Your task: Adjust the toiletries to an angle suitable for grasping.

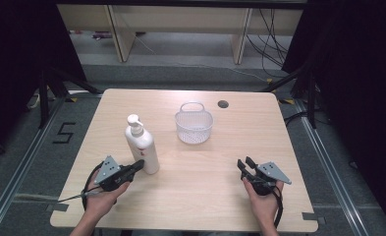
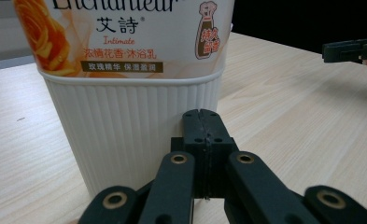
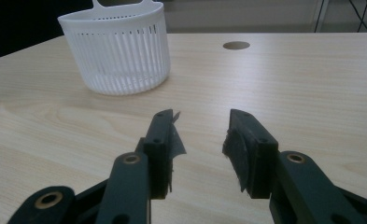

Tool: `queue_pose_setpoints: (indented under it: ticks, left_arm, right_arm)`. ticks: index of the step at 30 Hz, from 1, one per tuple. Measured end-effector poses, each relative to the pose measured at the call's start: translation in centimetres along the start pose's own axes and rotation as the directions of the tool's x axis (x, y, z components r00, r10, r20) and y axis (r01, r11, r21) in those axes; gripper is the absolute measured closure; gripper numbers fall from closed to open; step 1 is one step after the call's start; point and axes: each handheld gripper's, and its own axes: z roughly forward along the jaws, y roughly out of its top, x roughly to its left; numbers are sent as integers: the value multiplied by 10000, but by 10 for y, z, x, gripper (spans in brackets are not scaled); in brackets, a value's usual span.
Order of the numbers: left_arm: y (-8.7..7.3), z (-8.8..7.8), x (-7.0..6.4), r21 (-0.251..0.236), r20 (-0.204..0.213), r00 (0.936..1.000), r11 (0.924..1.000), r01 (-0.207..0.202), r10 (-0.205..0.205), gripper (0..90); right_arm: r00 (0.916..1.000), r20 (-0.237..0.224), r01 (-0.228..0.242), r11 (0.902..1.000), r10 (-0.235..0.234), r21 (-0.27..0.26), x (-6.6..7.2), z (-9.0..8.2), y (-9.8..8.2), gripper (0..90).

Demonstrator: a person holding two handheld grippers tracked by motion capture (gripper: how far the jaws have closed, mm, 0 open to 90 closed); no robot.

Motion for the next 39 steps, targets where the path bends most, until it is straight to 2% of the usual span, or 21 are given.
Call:
queue_pose_setpoints:
  ticks: [5,8,9,14,15,16,22,23,28,29,30,32,33,36,39]
  left_arm:
    - [1,5,-1,-71,87,10000,10000,30,-30,899]
    - [2,7,-4,69,50,10000,10000,28,-29,898]
    - [2,9,-3,-38,174,9998,10000,-65,65,898]
    - [4,13,-6,72,140,9999,10000,-55,54,899]
    - [4,15,-6,17,180,9998,10000,-38,37,899]
    - [4,15,-6,82,135,9999,10000,-39,37,899]
    - [4,21,-8,103,74,10000,9999,18,-19,898]
    - [5,22,-8,119,60,10000,9999,-2,1,898]
    - [6,27,-9,-37,35,10000,10000,92,-92,898]
    - [7,27,-9,74,-63,10000,9999,73,-73,898]
    - [7,28,-9,62,-79,9999,9999,94,-93,898]
    - [8,30,-9,64,-119,9999,9999,111,-110,898]
    - [8,30,-9,69,-138,9999,9999,100,-99,898]
    - [8,33,-9,-35,-106,9999,9999,127,-127,898]
    - [9,34,-8,105,-230,9997,9999,102,-99,898]
  right_arm:
    - [10000,33,51,10000,-51,-33,0,0,0,618]
    - [10000,33,64,10000,-63,-32,0,0,0,618]
    - [10000,37,63,10000,-63,-36,0,0,0,618]
    - [10000,42,84,10000,-84,-41,0,0,0,618]
    - [9998,149,-129,9999,130,-37,2,0,0,618]
    - [9995,173,247,9997,-246,-46,0,0,0,618]
    - [9996,168,247,9997,-246,-51,0,0,0,618]
    - [9997,158,-205,9998,205,-20,3,0,-1,618]
    - [9997,159,-201,9998,202,-27,3,0,-1,618]
    - [9999,141,85,10000,-85,-24,1,0,0,618]
    - [9998,155,139,9999,-138,-30,1,0,0,618]
    - [9998,158,138,9999,-138,-37,1,0,0,618]
    - [9998,161,-135,9999,135,15,3,-1,0,618]
    - [9998,154,-123,9999,122,30,3,-1,0,618]
    - [9997,152,-185,9998,185,1,3,0,0,618]
